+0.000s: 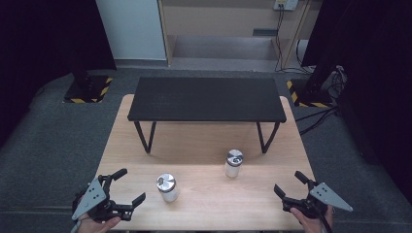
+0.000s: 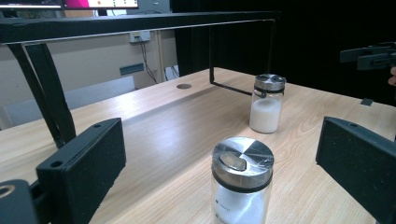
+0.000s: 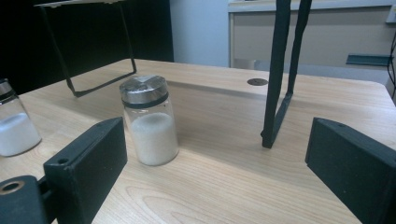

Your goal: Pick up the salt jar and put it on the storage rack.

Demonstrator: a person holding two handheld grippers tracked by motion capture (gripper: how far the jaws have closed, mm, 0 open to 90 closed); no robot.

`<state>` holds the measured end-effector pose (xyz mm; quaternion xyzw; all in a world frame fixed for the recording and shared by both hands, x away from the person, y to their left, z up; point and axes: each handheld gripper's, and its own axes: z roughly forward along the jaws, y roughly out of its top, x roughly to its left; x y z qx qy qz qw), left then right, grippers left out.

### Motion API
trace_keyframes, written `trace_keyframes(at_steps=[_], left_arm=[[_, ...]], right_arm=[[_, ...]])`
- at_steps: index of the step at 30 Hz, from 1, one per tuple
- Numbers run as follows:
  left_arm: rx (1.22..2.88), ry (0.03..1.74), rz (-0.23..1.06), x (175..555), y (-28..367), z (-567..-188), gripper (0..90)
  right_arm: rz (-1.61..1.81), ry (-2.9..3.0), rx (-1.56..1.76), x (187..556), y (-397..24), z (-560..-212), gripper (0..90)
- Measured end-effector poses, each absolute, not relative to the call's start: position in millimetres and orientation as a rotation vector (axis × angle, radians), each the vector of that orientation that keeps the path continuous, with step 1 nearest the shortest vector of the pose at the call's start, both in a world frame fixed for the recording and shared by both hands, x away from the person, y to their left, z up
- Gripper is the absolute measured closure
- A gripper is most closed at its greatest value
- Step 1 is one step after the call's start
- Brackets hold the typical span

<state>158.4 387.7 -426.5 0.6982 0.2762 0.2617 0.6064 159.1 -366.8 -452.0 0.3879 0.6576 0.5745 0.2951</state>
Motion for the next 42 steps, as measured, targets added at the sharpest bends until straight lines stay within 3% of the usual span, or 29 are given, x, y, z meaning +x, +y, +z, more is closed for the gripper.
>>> trace_keyframes(at_steps=[22,31,42], left_arm=[[1.660,0.606,0.582,160.6,388.4,-420.8,0.5],[1.638,0.563,0.561,152.2,401.9,-389.4,0.7],[1.800,0.552,0.574,156.5,403.1,-339.3,0.5]], right_arm=[[1.563,1.736,1.029,162.2,-373.4,-455.8,6.1],[1.556,1.749,0.997,159.9,-370.9,-453.7,6.2],[1.555,1.745,1.000,159.8,-372.1,-454.0,6.3]])
